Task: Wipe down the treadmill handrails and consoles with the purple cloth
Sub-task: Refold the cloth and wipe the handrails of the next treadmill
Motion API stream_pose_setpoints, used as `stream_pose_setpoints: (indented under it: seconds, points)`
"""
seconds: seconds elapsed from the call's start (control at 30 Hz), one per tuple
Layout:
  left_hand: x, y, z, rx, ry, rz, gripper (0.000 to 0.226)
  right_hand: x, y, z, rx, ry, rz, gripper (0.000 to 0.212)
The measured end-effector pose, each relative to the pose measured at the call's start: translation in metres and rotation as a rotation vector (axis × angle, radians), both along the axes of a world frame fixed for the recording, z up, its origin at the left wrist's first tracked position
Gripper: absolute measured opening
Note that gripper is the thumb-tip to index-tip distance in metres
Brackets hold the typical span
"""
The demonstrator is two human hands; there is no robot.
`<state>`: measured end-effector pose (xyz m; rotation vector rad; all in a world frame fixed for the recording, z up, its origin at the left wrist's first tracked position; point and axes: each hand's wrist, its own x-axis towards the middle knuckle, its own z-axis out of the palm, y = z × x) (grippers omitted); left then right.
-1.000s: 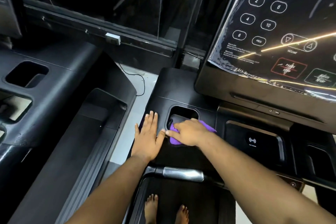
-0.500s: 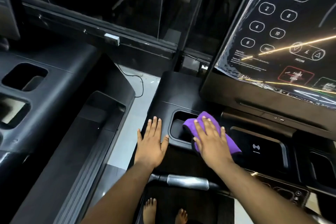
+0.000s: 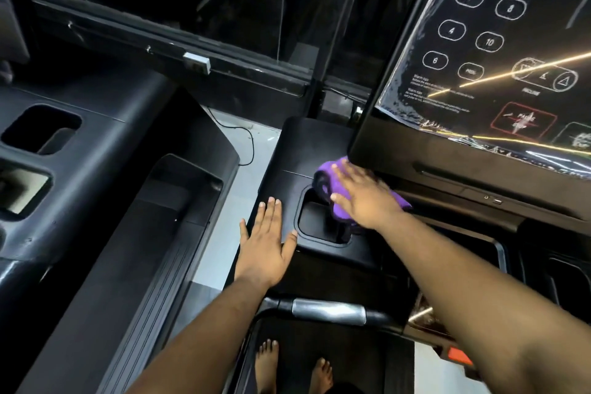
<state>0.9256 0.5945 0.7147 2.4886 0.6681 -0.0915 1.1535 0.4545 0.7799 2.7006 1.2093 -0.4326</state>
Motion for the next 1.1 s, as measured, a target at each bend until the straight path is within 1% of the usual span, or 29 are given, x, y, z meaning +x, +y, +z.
stream_pose_setpoints:
  seconds: [0.03, 0.07, 0.1, 0.17, 0.23, 0.3, 0.37, 0.43, 0.47, 0.53, 0.6, 0.67, 0.73, 0.77, 0.83, 0.9, 0.97, 1.0, 1.03, 1.07, 1.1]
  points:
    - [0.001, 0.000, 0.000, 0.006, 0.004, -0.002, 0.078, 0.002, 0.002, -0.002, 0.022, -0.011, -0.123, 0.071]
    - [0.001, 0.000, -0.001, 0.012, 0.007, -0.002, 0.077, -0.003, 0.009, -0.006, 0.036, -0.008, -0.187, 0.071]
    - [0.002, 0.000, -0.001, 0.018, 0.007, 0.000, 0.076, -0.012, 0.021, -0.009, 0.042, 0.017, -0.180, 0.070]
    - [0.001, 0.001, -0.002, 0.013, 0.005, -0.005, 0.077, -0.035, 0.041, -0.011, 0.049, 0.110, -0.034, 0.067]
    - [0.000, 0.000, -0.003, -0.001, -0.007, -0.005, 0.078, -0.049, 0.043, -0.007, 0.056, 0.136, 0.135, 0.064]
    - [0.000, 0.001, -0.002, -0.012, -0.014, 0.001, 0.079, -0.055, 0.034, -0.003, 0.054, 0.087, 0.207, 0.065]
    - [-0.001, 0.002, 0.000, -0.020, -0.013, -0.006, 0.080, -0.069, 0.016, -0.002, -0.001, -0.013, 0.213, 0.064]
    - [0.000, 0.002, -0.001, -0.014, -0.019, -0.004, 0.080, -0.083, 0.002, -0.008, -0.063, -0.146, 0.153, 0.061]
    - [0.001, 0.002, -0.001, -0.010, -0.023, -0.001, 0.081, -0.085, 0.004, -0.011, -0.090, -0.165, 0.104, 0.062]
    - [0.001, 0.001, -0.003, -0.007, -0.029, 0.002, 0.081, -0.081, 0.026, -0.014, -0.139, -0.071, 0.018, 0.058]
    - [-0.001, 0.000, -0.004, -0.003, -0.029, -0.006, 0.081, -0.075, 0.049, -0.011, -0.206, 0.105, -0.009, 0.048]
    - [-0.001, 0.002, -0.005, 0.002, -0.033, -0.004, 0.082, -0.069, 0.055, -0.006, -0.262, 0.206, 0.070, 0.045]
    - [-0.001, 0.002, -0.004, -0.009, -0.033, -0.008, 0.082, -0.065, 0.042, 0.001, -0.298, 0.264, 0.166, 0.043]
    - [-0.001, 0.002, -0.004, -0.013, -0.036, -0.009, 0.082, -0.063, 0.031, 0.004, -0.283, 0.271, 0.200, 0.040]
    - [-0.001, 0.002, -0.004, -0.014, -0.037, -0.007, 0.082, -0.059, 0.013, 0.015, -0.185, 0.241, 0.250, 0.031]
    - [-0.001, 0.003, -0.003, -0.010, -0.030, -0.009, 0.082, -0.056, -0.003, 0.024, -0.057, 0.132, 0.278, 0.034]
    - [-0.001, 0.002, -0.004, -0.007, -0.023, -0.007, 0.083, -0.057, -0.026, 0.020, 0.055, -0.061, 0.229, 0.047]
    - [-0.001, 0.002, -0.005, -0.011, -0.024, 0.002, 0.083, -0.059, -0.036, 0.015, 0.081, -0.139, 0.153, 0.053]
    - [0.000, 0.002, -0.005, -0.015, -0.025, 0.005, 0.083, -0.063, -0.043, 0.008, 0.091, -0.176, 0.055, 0.058]
    - [0.000, 0.001, -0.005, -0.017, -0.027, 0.003, 0.082, -0.071, -0.048, 0.002, 0.091, -0.156, -0.054, 0.060]
    - [0.000, 0.001, -0.005, -0.013, -0.031, 0.003, 0.082, -0.081, -0.048, -0.005, 0.093, -0.095, -0.150, 0.063]
